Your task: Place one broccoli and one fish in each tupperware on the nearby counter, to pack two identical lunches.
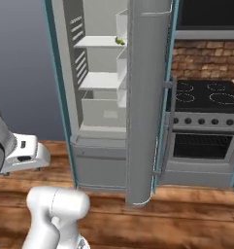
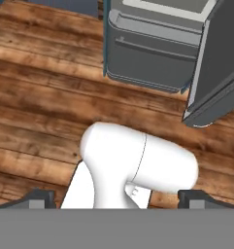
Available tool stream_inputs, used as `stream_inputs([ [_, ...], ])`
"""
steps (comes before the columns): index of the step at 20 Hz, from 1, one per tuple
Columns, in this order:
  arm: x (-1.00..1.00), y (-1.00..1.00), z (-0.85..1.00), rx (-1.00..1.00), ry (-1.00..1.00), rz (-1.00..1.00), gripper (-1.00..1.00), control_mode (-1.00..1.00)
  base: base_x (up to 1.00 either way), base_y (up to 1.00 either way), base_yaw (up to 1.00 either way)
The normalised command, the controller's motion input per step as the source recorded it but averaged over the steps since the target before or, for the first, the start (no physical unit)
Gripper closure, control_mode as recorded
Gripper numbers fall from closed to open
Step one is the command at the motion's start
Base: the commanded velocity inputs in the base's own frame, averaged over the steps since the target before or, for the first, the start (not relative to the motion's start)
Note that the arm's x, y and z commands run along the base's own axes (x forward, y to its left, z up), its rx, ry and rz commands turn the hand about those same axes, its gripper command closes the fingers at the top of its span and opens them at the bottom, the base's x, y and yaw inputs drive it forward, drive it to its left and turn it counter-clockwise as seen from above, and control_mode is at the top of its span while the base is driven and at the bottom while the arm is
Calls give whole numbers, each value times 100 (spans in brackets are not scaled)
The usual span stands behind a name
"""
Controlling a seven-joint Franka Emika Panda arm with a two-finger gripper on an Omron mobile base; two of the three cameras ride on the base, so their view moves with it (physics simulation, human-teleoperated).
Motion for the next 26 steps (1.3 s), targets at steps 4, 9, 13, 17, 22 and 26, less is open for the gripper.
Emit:
stream_inputs([
  [4,0,0,0,0,0,0,-100,100,99,9,-10],
  [9,0,0,0,0,0,0,-100,100,97,0,-10],
  [13,0,0,0,0,0,0,-100,100,100,2,-8],
  [17,0,0,0,0,0,0,-100,100,94,0,-6],
  [22,8,0,0,0,0,-1,-100,-100,58,0,-3],
  [26,2,-1,15,0,-10,-5,-100,-100,0,0,0],
])
